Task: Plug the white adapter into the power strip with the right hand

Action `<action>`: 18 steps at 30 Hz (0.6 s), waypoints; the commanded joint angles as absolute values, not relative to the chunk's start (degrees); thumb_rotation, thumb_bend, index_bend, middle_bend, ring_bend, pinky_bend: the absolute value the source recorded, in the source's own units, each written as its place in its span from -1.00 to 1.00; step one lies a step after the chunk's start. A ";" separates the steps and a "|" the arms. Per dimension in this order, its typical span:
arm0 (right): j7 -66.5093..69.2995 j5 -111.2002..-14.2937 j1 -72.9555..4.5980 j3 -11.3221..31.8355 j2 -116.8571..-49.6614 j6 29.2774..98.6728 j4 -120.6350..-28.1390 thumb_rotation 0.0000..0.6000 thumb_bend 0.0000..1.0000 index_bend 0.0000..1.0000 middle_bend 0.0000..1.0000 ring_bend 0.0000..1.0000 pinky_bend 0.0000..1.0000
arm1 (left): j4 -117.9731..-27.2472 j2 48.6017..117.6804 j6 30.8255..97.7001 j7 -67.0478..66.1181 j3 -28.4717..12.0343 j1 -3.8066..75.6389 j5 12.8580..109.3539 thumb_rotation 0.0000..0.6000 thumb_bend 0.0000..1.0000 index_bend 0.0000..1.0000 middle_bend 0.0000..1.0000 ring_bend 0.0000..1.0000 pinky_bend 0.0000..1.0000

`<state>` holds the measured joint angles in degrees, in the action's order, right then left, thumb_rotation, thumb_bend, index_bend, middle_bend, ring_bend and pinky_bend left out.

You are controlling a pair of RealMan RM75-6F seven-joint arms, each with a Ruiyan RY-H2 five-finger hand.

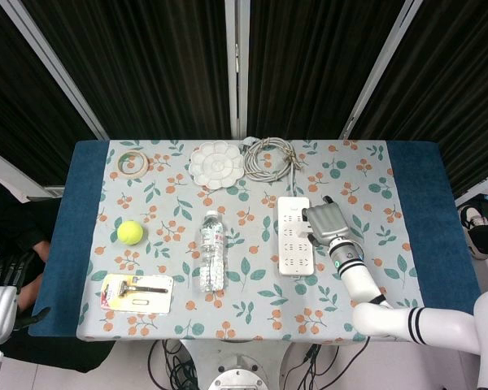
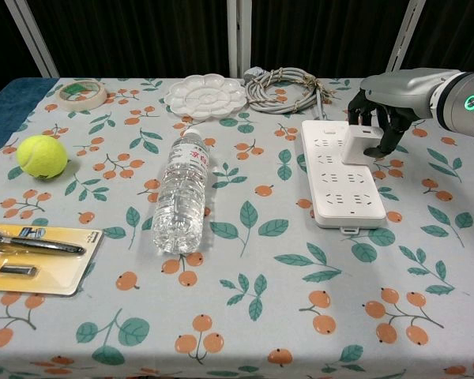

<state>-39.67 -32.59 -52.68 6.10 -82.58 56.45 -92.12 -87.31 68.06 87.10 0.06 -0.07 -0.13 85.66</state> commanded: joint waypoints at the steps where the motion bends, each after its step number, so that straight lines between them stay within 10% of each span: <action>1: -40.12 -31.60 -52.76 5.81 -81.62 55.90 -93.07 1.00 0.01 0.30 0.15 -0.16 -0.96 | -87.18 68.15 87.45 0.14 -0.16 -0.10 86.01 1.00 -0.83 -0.87 -0.99 -1.00 -1.00; 7: -40.04 -31.12 -52.81 5.58 -80.69 55.78 -94.32 1.00 -0.43 -0.25 -0.15 -0.42 -1.00 | -86.93 68.27 87.99 0.32 -0.23 -0.19 86.44 1.00 -0.83 -0.87 -1.00 -1.00 -1.00; 18: -39.39 -32.75 -52.21 4.81 -78.09 56.59 -97.88 1.00 -0.53 -0.47 -0.31 -0.54 -1.00 | -87.07 68.04 88.40 0.39 -0.22 -0.22 87.01 1.00 -0.83 -0.87 -1.00 -1.00 -1.00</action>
<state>-39.52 -32.44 -52.40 4.93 -78.69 56.32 -97.19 -87.07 68.05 88.38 0.40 -0.21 -0.23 86.99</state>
